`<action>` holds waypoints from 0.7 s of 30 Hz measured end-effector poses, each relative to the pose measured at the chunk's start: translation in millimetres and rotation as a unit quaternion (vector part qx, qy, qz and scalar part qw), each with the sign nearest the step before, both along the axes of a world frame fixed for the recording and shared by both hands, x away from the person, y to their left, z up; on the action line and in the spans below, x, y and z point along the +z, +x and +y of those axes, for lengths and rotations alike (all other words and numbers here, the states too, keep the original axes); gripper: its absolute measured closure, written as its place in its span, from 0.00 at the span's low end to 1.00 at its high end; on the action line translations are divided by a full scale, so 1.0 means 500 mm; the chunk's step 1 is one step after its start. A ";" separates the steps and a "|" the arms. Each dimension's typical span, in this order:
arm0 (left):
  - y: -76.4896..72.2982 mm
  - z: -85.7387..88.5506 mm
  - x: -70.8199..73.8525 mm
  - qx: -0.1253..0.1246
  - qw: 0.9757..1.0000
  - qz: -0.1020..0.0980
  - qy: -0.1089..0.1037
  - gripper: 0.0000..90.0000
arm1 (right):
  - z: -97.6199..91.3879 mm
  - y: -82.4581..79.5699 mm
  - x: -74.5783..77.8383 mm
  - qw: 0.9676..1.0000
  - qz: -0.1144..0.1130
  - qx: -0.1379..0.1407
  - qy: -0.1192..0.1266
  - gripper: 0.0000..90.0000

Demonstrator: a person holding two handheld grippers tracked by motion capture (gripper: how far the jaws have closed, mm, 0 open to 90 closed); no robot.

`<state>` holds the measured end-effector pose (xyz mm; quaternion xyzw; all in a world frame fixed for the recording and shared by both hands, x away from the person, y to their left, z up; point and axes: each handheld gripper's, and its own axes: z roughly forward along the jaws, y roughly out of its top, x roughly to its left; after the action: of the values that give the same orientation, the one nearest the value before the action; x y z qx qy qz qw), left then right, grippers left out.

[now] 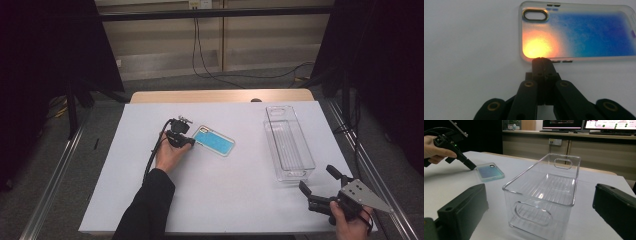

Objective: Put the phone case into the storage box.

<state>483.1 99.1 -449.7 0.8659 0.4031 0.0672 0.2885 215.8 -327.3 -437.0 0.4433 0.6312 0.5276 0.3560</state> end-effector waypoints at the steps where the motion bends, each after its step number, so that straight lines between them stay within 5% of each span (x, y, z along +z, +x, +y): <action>1: 0.000 -0.002 0.000 0.003 1.000 -0.001 0.000 1.00 | 0.000 0.000 0.000 1.000 0.000 0.001 0.000 0.00; 21: 0.026 -0.005 -0.004 0.021 1.000 -0.004 -0.005 1.00 | 0.000 0.000 0.000 1.000 0.000 0.000 0.002 0.00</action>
<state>496.0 96.8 -451.6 0.8558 0.4200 0.0748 0.2927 215.9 -327.5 -437.2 0.4438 0.6298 0.5292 0.3554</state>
